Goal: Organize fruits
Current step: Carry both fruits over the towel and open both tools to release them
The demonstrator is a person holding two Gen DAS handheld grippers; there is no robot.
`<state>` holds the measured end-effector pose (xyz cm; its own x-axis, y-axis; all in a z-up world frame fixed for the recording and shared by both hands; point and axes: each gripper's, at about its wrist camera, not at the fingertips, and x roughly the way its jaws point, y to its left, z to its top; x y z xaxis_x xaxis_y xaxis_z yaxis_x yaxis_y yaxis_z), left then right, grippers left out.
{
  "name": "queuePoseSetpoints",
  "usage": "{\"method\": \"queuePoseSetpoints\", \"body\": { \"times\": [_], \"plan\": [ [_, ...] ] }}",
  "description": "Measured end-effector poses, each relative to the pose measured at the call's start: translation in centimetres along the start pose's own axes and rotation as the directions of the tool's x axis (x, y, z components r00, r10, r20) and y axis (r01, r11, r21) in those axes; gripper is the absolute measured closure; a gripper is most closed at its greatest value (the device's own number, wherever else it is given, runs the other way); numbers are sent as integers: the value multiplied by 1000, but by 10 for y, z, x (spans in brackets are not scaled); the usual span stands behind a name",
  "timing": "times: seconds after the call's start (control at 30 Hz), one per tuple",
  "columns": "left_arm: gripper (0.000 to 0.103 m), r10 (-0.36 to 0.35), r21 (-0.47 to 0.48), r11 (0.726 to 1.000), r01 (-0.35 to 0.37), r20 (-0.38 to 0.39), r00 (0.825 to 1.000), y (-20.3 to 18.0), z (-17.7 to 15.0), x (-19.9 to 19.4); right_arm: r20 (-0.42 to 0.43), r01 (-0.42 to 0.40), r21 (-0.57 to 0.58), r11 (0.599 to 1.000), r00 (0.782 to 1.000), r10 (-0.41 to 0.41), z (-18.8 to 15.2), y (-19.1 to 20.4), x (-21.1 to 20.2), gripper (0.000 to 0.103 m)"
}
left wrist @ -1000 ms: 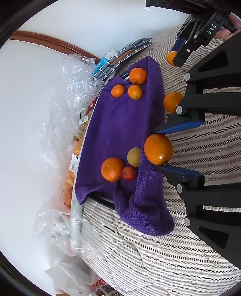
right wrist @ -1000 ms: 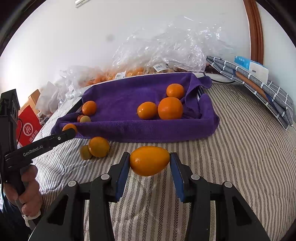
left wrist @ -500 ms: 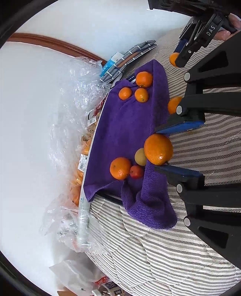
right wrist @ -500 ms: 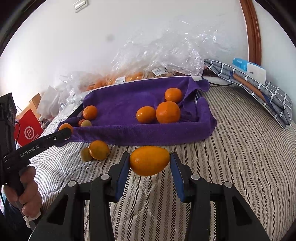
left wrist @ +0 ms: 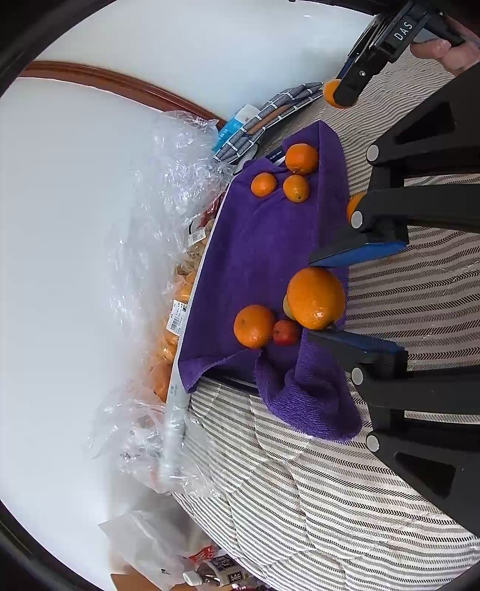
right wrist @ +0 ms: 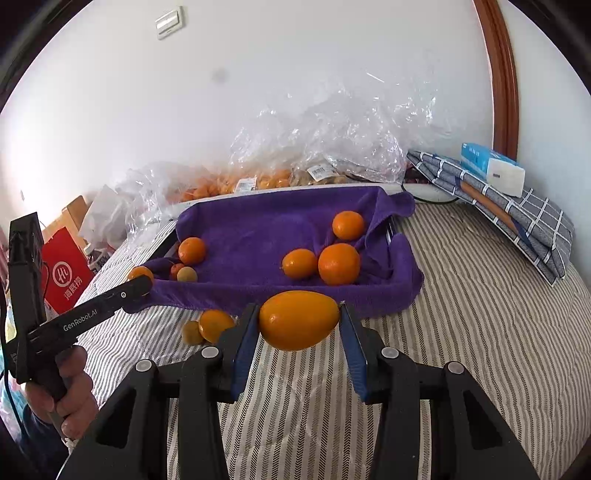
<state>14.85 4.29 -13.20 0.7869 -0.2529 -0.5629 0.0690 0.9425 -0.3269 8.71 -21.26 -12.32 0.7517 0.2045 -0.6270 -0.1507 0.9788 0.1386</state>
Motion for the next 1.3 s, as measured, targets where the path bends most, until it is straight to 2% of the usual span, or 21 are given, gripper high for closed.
{"method": "queuePoseSetpoints", "body": {
  "times": [0.17,0.3,0.7,0.87,0.97,1.1,1.23,1.3],
  "plan": [
    [70,8,-36,999,-7,3,1000,11,14,-6,20,2,-15,1000,1000,-1,15,0,1,59],
    [70,45,3,999,-46,29,999,11,33,-5,48,2,-28,1000,999,0,31,-1,8,59],
    [70,50,33,998,-52,42,998,-4,74,44,78,-27,-36,999,996,30,82,-18,63,59],
    [70,44,27,999,-45,45,998,-1,69,58,28,-23,-3,1000,999,23,79,-31,95,59],
    [70,40,34,999,-41,20,999,2,63,64,-18,-23,32,999,1000,24,74,-39,111,59],
    [70,50,56,997,-51,16,999,3,57,66,-43,-18,37,999,999,19,69,-44,119,59],
    [70,-5,43,999,6,-25,1000,1,54,73,-64,-43,53,998,997,46,65,-45,124,59],
    [70,-4,59,998,6,-37,999,-3,51,75,-65,-37,45,998,997,40,64,-43,125,59]
  ]
}}
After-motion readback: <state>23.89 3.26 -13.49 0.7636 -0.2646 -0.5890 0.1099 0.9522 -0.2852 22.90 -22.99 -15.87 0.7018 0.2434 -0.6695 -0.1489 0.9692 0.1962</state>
